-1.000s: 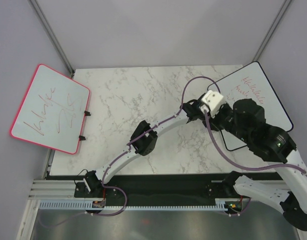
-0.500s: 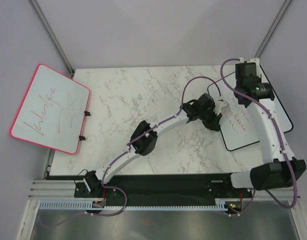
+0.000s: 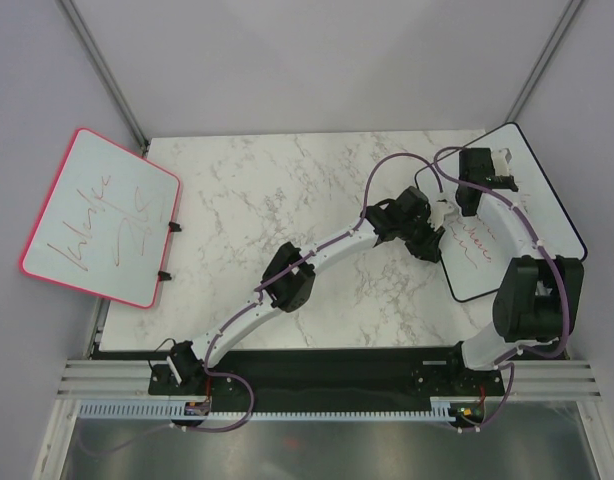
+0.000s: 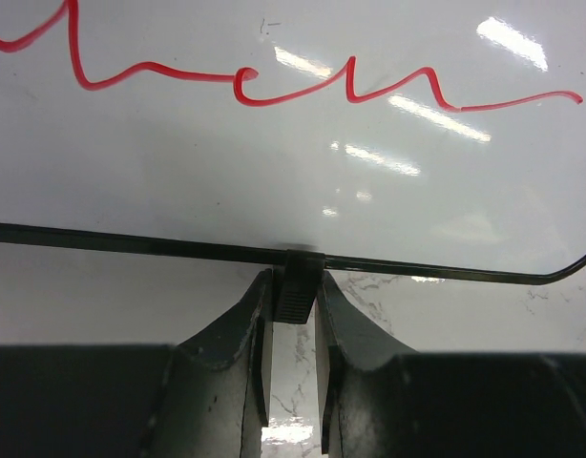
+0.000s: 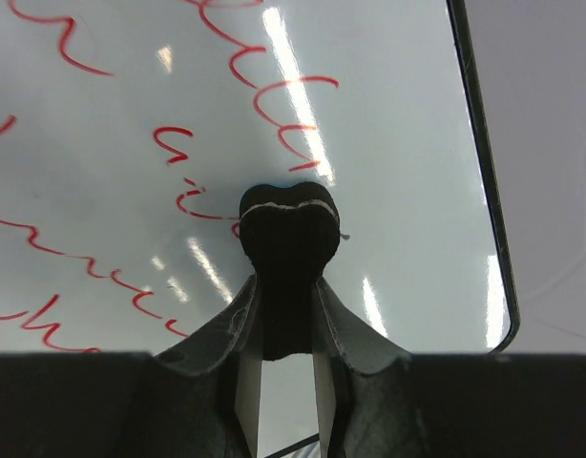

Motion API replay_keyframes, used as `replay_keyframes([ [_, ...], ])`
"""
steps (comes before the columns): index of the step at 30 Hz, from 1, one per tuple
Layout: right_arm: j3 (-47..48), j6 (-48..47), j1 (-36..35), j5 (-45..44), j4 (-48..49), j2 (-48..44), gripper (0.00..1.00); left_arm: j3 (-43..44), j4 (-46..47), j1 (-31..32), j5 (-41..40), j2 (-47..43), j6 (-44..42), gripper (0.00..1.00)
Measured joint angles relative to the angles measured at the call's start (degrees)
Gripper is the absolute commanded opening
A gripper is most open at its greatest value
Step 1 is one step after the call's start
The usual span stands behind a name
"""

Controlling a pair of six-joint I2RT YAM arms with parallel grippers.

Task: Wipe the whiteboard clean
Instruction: Erase the whiteboard at the whiteboard stand.

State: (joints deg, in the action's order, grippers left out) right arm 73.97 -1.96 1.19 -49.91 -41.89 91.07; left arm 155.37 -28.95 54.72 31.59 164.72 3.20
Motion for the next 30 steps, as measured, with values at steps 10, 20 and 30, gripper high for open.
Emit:
replay_keyframes([
  [10,-5.22,-0.63,0.2,-3.98,5.35,-0.15,0.0,1.44,-0.81,0.0,0.02,0.66,0.02,0.02],
  [20,-12.02,7.32,-5.44,2.29,7.76,-2.45,0.0,1.53,-0.94,0.0,0.0,0.66,0.02,0.02],
  [30,-12.33,11.02,-4.83,3.56,7.65,-3.5,0.0,1.53,-0.85,-0.02,0.0,0.68,0.2,0.02],
])
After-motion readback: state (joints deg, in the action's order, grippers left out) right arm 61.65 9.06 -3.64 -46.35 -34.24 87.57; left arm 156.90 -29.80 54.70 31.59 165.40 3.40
